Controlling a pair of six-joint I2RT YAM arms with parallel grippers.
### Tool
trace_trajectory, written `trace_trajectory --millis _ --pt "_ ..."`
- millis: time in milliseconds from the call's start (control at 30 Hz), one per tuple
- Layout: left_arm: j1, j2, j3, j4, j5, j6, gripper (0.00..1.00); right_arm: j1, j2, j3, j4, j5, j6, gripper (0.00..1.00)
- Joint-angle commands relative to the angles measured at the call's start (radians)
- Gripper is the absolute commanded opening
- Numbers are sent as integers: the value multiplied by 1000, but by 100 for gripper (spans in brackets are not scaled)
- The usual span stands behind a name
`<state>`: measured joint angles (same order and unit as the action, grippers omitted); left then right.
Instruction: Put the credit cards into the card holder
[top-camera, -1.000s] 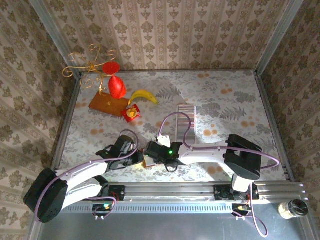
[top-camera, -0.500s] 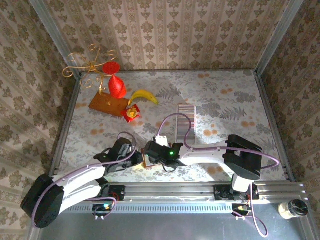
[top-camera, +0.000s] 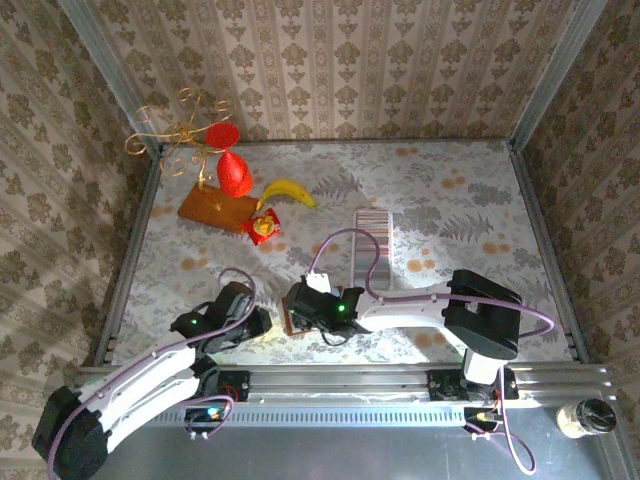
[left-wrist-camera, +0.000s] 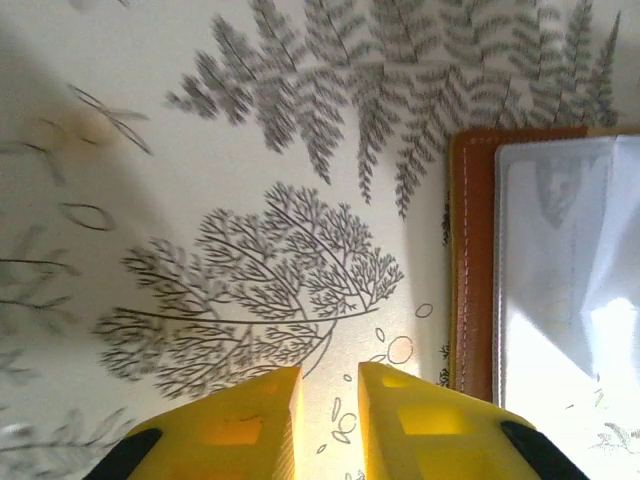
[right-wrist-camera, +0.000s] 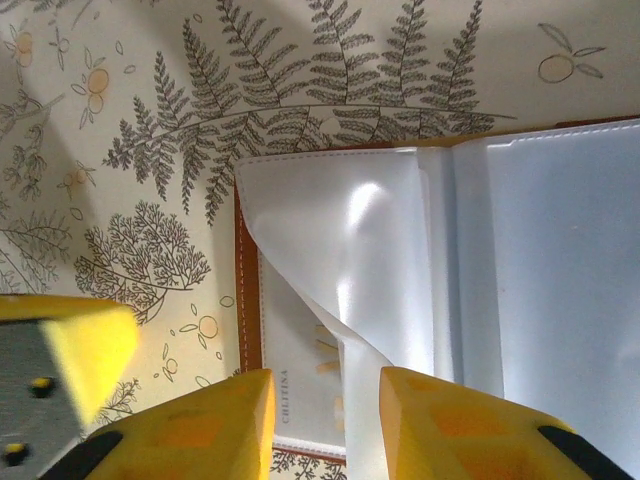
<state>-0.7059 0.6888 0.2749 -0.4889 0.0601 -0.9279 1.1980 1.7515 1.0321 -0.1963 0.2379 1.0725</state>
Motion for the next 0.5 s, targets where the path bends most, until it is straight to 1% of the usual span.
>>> trace_trajectory --millis 0,233,300,367,467 --pt "27 -60 77 -169 -113 -6 25 11 28 32 13 -15 -14 33" --pt "105 -137 167 -283 -174 21 28 18 59 71 57 -60 -37 33" --pt "127 -146 203 -321 -201 37 33 21 72 89 70 -73 -41 33" --pt "145 -149 240 -352 -234 61 40 23 84 104 100 -94 -49 34" --pt "164 -149 294 -384 -276 83 48 23 89 112 159 -127 -64 35"
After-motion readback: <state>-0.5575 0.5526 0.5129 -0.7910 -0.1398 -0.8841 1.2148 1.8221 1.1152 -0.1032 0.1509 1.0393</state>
